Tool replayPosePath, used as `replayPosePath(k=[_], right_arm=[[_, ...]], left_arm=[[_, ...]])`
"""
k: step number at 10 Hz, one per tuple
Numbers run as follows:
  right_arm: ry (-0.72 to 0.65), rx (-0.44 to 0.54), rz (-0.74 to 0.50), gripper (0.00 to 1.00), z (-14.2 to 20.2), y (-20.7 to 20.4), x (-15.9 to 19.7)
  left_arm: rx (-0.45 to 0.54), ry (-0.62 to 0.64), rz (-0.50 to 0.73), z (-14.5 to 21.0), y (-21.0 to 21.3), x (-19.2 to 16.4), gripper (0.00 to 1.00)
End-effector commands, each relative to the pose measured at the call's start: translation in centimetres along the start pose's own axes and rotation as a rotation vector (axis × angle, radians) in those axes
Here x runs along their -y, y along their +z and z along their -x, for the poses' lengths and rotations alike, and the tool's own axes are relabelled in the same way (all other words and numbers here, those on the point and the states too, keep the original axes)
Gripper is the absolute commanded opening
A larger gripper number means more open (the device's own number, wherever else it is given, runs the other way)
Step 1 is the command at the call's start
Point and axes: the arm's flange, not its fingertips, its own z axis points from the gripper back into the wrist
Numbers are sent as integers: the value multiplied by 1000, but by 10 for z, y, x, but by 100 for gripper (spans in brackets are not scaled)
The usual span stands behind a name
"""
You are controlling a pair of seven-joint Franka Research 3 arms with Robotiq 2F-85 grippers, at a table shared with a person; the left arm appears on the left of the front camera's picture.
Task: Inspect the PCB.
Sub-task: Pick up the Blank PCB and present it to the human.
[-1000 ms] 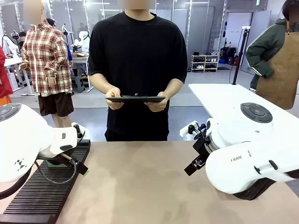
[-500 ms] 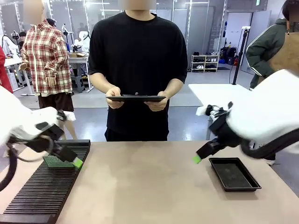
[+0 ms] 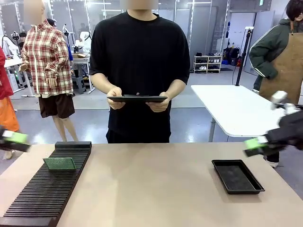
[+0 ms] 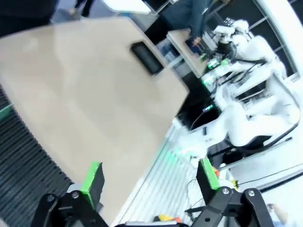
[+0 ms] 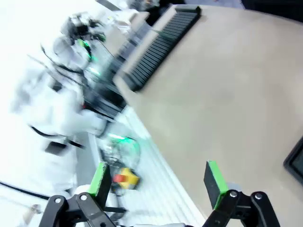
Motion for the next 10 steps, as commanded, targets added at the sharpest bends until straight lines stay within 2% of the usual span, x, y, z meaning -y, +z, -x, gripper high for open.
replayPosePath(k=[1,3,5,8,9,10], right_arm=[[-139,80,-13,100,53,39,21],[-198,195,-17,100,98,74,25],[-206,274,-13,100,126,90,20],[-203,290,-8,100,133,86,22],[-190,309,-8,100,131,83,22],[-230,283,-8,100,120,131,33]], left_arm=[[111,52,15,60,56,-2,100],[217,187,-33,104,96,-13,100],[342,244,-59,137,123,-20,100],[371,290,-102,153,130,-23,100],[309,236,-126,148,127,-18,100],[360,312,-105,148,169,-38,100]])
